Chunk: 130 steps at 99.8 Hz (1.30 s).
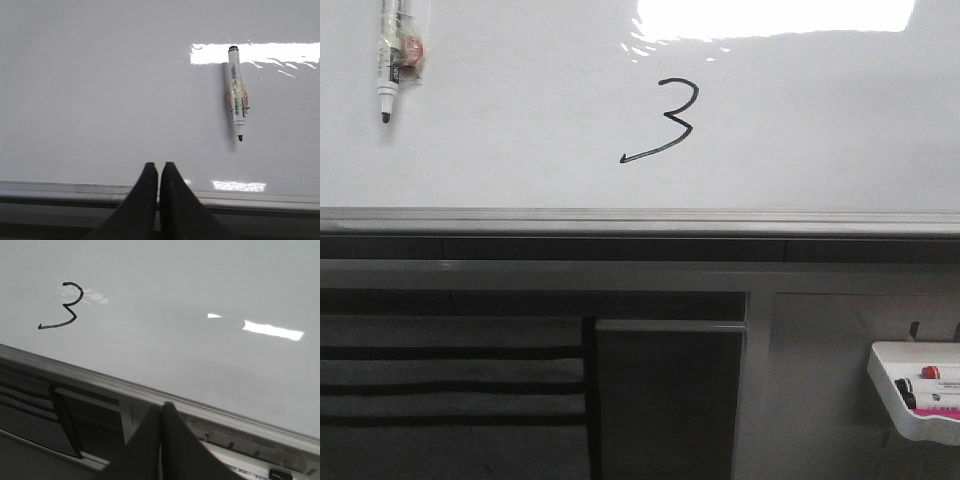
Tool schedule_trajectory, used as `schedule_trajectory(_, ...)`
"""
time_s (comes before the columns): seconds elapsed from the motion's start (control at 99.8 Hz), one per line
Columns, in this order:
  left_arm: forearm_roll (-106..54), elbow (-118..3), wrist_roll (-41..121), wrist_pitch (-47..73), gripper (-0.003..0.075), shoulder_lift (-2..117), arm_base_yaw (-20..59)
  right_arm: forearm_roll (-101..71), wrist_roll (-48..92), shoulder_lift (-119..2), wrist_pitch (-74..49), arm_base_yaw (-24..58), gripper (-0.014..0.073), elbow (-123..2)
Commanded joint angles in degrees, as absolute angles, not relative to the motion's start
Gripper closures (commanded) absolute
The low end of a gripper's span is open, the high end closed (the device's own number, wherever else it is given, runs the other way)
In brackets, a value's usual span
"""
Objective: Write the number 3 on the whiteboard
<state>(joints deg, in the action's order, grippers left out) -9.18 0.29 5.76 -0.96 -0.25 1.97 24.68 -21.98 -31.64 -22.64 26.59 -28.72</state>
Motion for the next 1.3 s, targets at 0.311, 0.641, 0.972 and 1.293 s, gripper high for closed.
schedule_trajectory(0.311,-9.47,0.74,5.17,-5.19,0.0741,-1.87,1.82,26.29,-22.01,-31.80,-18.77,26.30,0.0659,-30.43)
schedule_trajectory(0.641,-9.47,0.74,5.17,-5.19,0.0741,-1.87,1.82,26.29,-22.01,-29.94,-18.54,25.79,0.0659,-29.46)
schedule_trajectory(0.972,-9.47,0.74,5.17,-5.19,0.0741,-1.87,1.82,14.37,-22.01,-13.81,-6.09,10.24,0.0659,-15.17)
schedule_trajectory(1.293,-9.47,0.74,5.17,-5.19,0.0741,-1.87,1.82,11.33,-22.01,-0.34,3.00,3.83,0.0659,-2.10)
